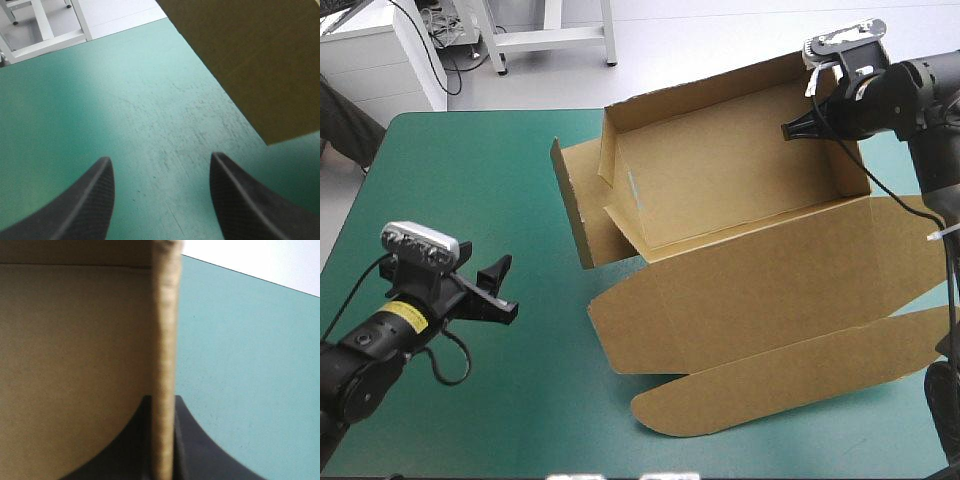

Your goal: Fold the box

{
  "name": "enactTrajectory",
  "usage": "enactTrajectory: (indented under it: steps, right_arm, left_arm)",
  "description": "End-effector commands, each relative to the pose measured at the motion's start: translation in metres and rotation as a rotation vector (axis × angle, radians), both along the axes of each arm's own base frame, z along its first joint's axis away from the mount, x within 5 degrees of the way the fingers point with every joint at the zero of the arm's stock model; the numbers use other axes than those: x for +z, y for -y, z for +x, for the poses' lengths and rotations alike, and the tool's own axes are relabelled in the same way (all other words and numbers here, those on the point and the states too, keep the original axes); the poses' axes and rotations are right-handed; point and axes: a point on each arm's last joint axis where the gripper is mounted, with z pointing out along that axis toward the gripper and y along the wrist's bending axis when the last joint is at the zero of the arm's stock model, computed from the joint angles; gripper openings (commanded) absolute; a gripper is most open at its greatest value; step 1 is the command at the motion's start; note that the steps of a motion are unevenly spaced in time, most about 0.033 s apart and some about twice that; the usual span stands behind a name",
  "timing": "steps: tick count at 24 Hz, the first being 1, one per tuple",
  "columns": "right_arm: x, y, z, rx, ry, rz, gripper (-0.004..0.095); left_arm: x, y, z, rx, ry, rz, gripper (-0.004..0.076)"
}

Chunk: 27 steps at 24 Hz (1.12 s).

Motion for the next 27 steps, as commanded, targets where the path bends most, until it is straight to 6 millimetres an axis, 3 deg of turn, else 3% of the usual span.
enactTrajectory:
  steps: [1,5,8,10,13,17,27]
  right_arm:
    - [0.023,0.004,-0.022,-0.003,0.066,0.026,-0.0020]
    - [0.023,0.004,-0.022,-0.001,0.066,0.028,-0.0020]
    - [0.023,0.004,-0.022,-0.001,0.066,0.028,-0.0020]
    - [0.023,0.004,-0.022,-0.001,0.066,0.028,-0.0020]
    - [0.024,0.003,-0.023,0.002,0.067,0.033,-0.0020]
    - [0.024,0.003,-0.024,0.003,0.068,0.035,-0.0020]
    - [0.024,0.003,-0.024,0.003,0.068,0.035,-0.0020]
  left_arm:
    - [0.026,0.002,0.023,0.049,0.071,-0.030,0.0403]
    - [0.033,-0.028,0.062,0.264,0.024,-0.099,0.0403]
    - [0.017,-0.057,0.088,0.362,-0.070,-0.206,0.0403]
    - [0.000,-0.062,0.105,0.301,-0.169,-0.283,0.0403]
    - [-0.034,-0.061,0.142,0.142,-0.311,-0.530,0.0403]
    - [-0.058,-0.051,0.163,-0.003,-0.396,-0.680,0.0404]
    - [-0.090,-0.032,0.178,-0.348,-0.467,-0.832,0.0405]
